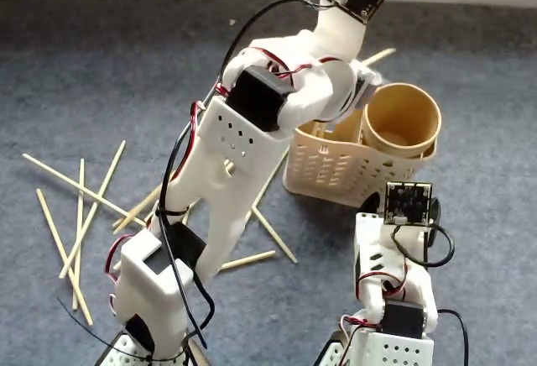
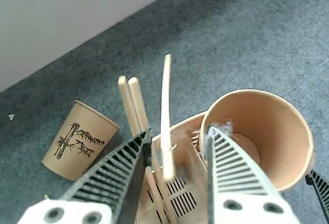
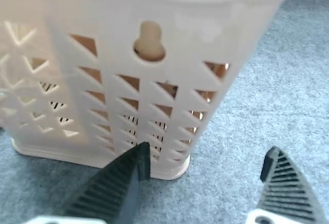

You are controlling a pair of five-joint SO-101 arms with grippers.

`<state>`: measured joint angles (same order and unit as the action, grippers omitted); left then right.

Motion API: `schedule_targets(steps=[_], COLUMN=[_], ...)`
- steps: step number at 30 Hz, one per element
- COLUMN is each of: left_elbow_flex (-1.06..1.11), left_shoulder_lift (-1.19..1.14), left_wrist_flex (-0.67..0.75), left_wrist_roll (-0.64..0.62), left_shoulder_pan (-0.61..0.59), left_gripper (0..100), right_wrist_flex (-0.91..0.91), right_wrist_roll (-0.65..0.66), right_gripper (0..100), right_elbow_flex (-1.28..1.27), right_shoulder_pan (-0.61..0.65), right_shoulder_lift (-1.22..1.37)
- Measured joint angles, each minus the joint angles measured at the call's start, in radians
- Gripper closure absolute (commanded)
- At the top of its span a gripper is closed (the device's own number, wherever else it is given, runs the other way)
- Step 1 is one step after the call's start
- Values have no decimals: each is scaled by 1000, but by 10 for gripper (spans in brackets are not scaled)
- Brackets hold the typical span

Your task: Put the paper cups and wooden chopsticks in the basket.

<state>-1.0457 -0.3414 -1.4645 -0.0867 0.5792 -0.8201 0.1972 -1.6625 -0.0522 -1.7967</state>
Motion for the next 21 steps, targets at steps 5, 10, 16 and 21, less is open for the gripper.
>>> schedule_targets(steps=[5, 10, 16, 21], left_elbow_flex=[-118, -265, -423, -249], left_shoulder_lift=[0, 0, 5, 0], left_wrist_flex=[-44, -147, -295, -307], left_wrist_roll=[0, 0, 0, 8], left_shoulder_pan=[-34, -63, -226, -520], left_gripper=[796, 796, 796, 794], right_wrist_flex=[0, 0, 0, 9], right_wrist_roll=[0, 0, -2, -58], right_gripper=[663, 663, 663, 663], right_elbow_flex=[0, 0, 0, 0], right_shoulder_pan=[0, 0, -43, -173], right_shoulder_lift=[0, 0, 0, 0])
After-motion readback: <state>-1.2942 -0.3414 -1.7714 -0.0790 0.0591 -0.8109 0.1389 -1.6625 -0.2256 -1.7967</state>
